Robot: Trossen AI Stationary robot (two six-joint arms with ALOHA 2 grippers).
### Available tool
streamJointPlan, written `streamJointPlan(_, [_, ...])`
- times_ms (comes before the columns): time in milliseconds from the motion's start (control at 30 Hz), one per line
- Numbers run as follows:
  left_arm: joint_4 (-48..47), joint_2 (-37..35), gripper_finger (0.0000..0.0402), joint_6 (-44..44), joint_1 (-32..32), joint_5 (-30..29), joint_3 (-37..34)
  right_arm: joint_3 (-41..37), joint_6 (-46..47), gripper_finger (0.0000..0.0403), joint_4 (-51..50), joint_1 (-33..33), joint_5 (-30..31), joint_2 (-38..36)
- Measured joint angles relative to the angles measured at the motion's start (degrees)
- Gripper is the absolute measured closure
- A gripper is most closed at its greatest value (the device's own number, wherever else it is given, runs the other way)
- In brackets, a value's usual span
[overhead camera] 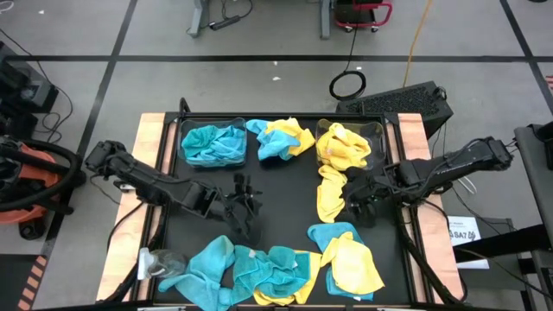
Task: Sort microfiber towel by color & place in baskets
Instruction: Put the right yellow microfiber cloth into the right transparent bin
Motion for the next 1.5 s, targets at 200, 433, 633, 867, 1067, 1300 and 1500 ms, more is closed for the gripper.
streamJointPlan(200, [1.3,-0.6,0.0243,1.3,4.7,7.5,0.0,0.0,1.3,0.0204,0.1,1.2,0.3,1.4])
streamJointPlan(433, [3.0,-0.6,0.0244,2.3,10.1,19.8,0.0,0.0,1.5,0.0204,0.1,2.0,0.0,5.0])
streamJointPlan(633, [3.0,-0.6,0.0244,3.4,13.3,24.9,0.0,0.0,1.4,0.0204,0.0,1.9,1.0,8.0])
streamJointPlan(867, [3.8,-0.6,0.0237,3.7,15.6,29.5,0.0,0.0,1.4,0.0204,-0.3,1.9,3.0,10.9])
streamJointPlan(1067, [3.8,-0.6,0.0179,3.2,15.4,30.0,0.0,0.0,1.8,0.0204,-0.9,1.9,4.8,13.2])
streamJointPlan(1300, [1.9,-0.6,0.0134,0.3,15.4,30.1,0.0,0.0,1.4,0.0204,-1.0,1.9,6.7,16.9])
streamJointPlan(1500, [1.1,-0.6,0.0132,0.1,15.0,30.1,0.0,-1.5,1.2,0.0204,0.0,1.3,9.0,19.5])
